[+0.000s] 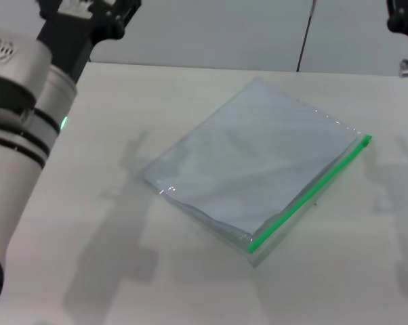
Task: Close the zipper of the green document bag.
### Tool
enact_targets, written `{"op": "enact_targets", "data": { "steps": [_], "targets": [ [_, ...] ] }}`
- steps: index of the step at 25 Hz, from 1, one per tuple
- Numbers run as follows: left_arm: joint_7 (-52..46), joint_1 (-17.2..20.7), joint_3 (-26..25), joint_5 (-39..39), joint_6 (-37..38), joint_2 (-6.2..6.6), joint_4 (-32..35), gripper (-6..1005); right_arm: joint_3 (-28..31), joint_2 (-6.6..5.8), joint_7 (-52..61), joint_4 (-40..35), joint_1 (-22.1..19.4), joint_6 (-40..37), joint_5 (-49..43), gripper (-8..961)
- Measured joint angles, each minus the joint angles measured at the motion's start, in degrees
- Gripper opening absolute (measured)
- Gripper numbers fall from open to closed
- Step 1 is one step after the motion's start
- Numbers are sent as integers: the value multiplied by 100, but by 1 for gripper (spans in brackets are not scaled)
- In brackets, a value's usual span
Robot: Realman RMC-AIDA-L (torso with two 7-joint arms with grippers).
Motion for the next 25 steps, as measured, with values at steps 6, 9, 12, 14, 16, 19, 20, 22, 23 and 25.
{"op": "enact_targets", "data": {
  "steps": [6,9,12,14,16,19,20,22,23,25],
  "targets": [
    [-531,14,400,15,613,47,-535,825,-213,-1,493,513,-8,-320,-12,543],
    [-585,-37,486,15,874,-6,-755,825,-228,12,587,637,18,-331,-11,542],
    [-593,-68,510,3,889,-17,-826,826,-242,21,589,751,41,-366,-4,541],
    [-631,-99,527,-3,895,-37,-893,826,-265,28,591,832,64,-453,19,540],
    [-672,-129,530,4,899,-59,-947,826,-300,32,605,889,84,-525,47,540],
    [-716,-166,532,5,903,-87,-1037,825,-322,30,685,937,94,-535,69,539],
    [-724,-172,533,3,904,-95,-1057,824,-324,28,717,950,99,-519,71,538],
    [-730,-176,534,1,905,-114,-1088,821,-330,24,746,988,116,-504,71,537],
    [-730,-176,535,1,905,-122,-1097,820,-336,24,749,1006,125,-502,71,537],
    [-731,-187,536,-7,905,-135,-1124,817,-364,28,750,1053,148,-501,71,536]
  ]
}}
